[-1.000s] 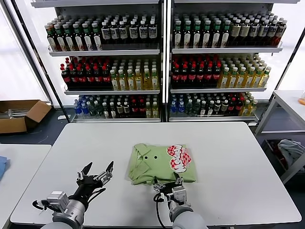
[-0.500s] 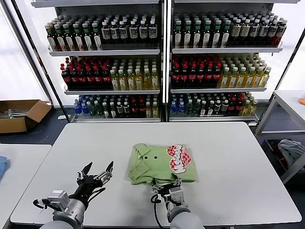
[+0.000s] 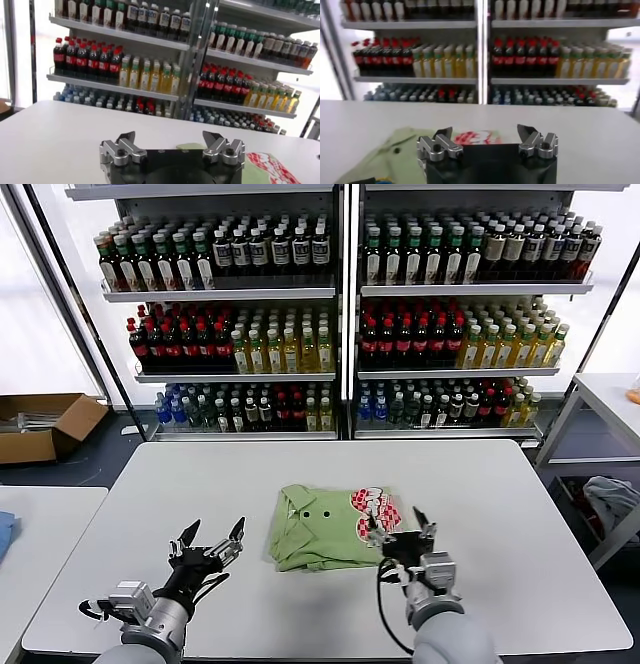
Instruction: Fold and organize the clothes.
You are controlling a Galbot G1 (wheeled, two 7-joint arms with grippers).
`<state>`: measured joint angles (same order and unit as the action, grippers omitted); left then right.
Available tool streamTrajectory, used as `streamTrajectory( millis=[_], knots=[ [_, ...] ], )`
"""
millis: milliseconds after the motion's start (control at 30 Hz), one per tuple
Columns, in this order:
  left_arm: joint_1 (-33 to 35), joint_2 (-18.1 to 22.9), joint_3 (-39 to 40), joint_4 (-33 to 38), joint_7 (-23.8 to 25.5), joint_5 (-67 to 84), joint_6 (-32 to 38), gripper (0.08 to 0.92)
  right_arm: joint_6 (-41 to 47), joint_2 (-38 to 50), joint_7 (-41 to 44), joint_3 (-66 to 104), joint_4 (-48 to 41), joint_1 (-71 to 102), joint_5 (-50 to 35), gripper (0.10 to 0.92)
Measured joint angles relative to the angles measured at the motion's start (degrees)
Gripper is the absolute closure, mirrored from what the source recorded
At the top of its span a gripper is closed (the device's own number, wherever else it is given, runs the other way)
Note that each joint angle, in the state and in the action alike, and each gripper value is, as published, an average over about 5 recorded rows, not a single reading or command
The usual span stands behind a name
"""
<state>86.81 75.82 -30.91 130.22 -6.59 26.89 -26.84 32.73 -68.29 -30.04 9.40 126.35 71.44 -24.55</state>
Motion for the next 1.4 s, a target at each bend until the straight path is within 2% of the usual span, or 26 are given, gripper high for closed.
streamTrajectory(
  millis=[467, 1400],
  knots=[
    [0.9, 1.2, 0.4, 0.2, -0.6, -6.2, 4.7, 0.177, -0.5, -0.9, 0.9, 10.7, 0.1, 3.6, -1.4, 0.203],
    [-0.1, 1.7, -0.2, -1.8, -1.2, -9.2, 7.6, 0.177, -0.2, -0.5, 3.0, 13.8, -1.4, 3.4, 0.4, 0.203]
  ],
)
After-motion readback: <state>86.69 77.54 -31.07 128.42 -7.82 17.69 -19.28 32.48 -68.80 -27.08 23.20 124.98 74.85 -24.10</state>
